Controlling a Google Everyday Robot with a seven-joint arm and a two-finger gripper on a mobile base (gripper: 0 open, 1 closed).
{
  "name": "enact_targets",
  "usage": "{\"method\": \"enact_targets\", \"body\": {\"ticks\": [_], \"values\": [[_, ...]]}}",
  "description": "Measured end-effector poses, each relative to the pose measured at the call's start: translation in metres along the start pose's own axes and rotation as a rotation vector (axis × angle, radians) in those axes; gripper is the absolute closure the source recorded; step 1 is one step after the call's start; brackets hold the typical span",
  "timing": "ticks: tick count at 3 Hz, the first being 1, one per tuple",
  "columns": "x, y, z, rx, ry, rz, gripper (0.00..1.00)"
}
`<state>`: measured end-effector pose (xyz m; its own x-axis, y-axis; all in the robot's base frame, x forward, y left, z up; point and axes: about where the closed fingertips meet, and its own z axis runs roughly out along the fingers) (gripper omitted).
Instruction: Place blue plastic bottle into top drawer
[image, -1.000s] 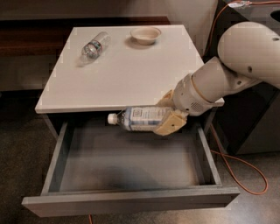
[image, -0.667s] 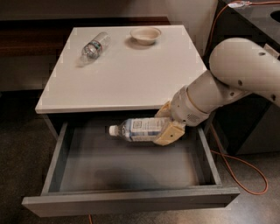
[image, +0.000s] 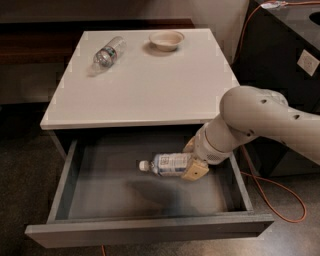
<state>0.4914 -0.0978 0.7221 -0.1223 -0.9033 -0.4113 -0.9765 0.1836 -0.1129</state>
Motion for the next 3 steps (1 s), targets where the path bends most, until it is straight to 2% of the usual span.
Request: {"method": "enact_targets", "body": {"ticks": [1,2,3], "values": [[0.022,-0.005,0.029,0.05,0.045,0.014,1.0],[0.032,-0.013,0.049,0.079,0.028,0.034,0.87],[0.037,-0.022,0.074,0.093,-0.049,0.081,0.55]]}}
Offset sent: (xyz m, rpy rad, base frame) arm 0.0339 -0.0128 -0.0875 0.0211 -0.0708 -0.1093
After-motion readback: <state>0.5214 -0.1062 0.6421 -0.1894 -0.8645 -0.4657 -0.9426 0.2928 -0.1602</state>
